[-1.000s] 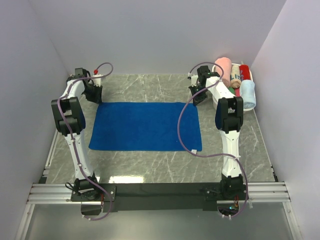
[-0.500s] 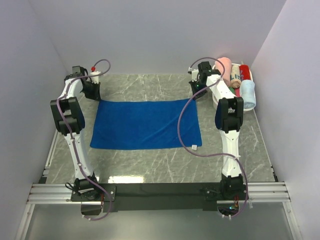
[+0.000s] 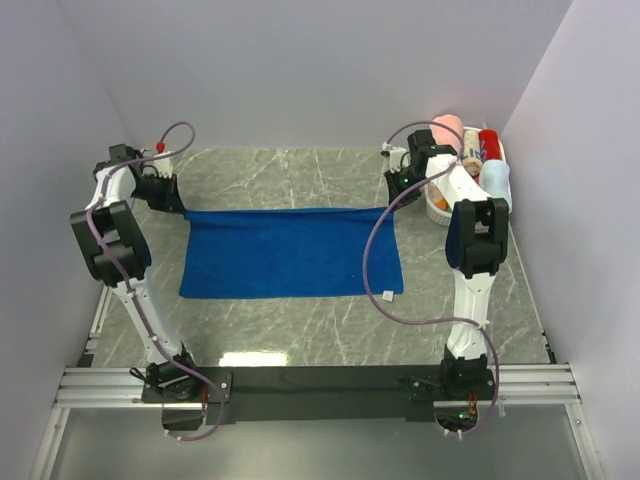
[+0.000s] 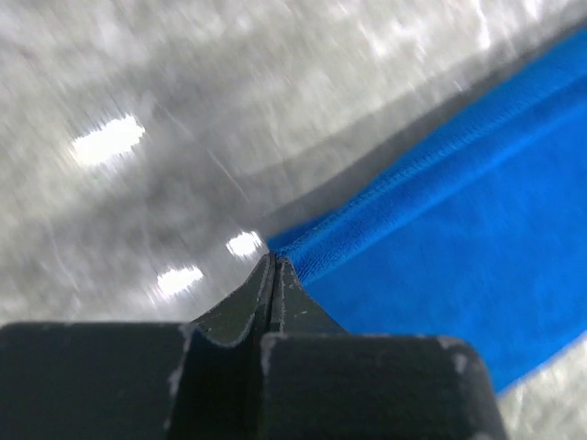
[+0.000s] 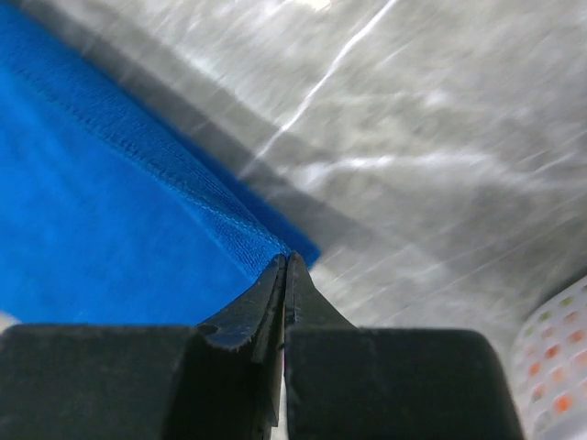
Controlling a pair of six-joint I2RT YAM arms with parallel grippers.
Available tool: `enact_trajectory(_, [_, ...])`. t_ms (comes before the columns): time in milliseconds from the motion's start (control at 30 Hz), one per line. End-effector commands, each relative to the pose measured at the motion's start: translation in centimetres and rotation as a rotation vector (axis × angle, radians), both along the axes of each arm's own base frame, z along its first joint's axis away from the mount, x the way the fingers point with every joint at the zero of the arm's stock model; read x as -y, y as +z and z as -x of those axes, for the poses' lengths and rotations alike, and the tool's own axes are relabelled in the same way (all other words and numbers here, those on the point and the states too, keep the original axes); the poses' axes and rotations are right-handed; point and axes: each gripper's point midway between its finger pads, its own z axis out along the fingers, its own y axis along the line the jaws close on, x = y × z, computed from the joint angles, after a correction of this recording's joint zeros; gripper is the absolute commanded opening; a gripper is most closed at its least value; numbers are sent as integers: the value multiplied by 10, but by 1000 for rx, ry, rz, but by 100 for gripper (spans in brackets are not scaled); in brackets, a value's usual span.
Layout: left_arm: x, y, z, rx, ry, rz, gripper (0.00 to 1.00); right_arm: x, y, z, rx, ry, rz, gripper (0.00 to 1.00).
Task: Roll the towels
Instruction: Fold the towel
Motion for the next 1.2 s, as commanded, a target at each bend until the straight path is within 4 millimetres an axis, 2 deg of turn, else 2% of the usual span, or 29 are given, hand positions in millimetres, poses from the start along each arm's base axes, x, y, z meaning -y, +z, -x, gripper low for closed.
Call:
enact_trajectory(0, [5,36,20,81,-79,17,0,-7,33,19,25,50,-70,0])
enact_trajectory(67, [6,33,36,58,-104,30,0,-9,29,35,-13,64,-84,0])
enact_trajectory(100, [6,36,42,60,-110,28,0,-10,33,41,-15,73,-97,0])
enact_trajectory(133, [8,31,53,32,-115,38,0,-10,28,50,-39,79,-97,0])
enact_trajectory(233, [9,32,68,31,-157,17,0,-8,31,63,-44,87,-98,0])
enact_trajectory(367, [12,23,99,-8,-203,14,0,-5,23,90,-91,105,-89,0])
enact_trajectory(400, [11,27,104,-1,-211,4,0,-3,26,94,-83,109,-84,0])
enact_trajectory(433, [11,21,115,-25,-211,13,0,0,19,104,-100,115,-70,0])
enact_trajectory(500, [8,20,124,-18,-223,-10,0,4,19,112,-94,120,-51,0])
enact_trajectory(533, [7,13,135,-44,-223,-13,0,6,17,115,-92,122,-43,0])
enact_trajectory(667, [3,2,151,-41,-241,-54,0,15,1,134,-122,129,-4,0])
enact_trajectory(767, [5,-2,158,-33,-251,-61,0,14,-1,140,-134,130,-10,0])
enact_trajectory(1000, [10,13,175,-23,-304,-77,0,12,11,156,-148,154,-32,0])
enact_trajectory(1167, [4,7,192,-78,-324,-91,0,18,-2,172,-175,176,-2,0])
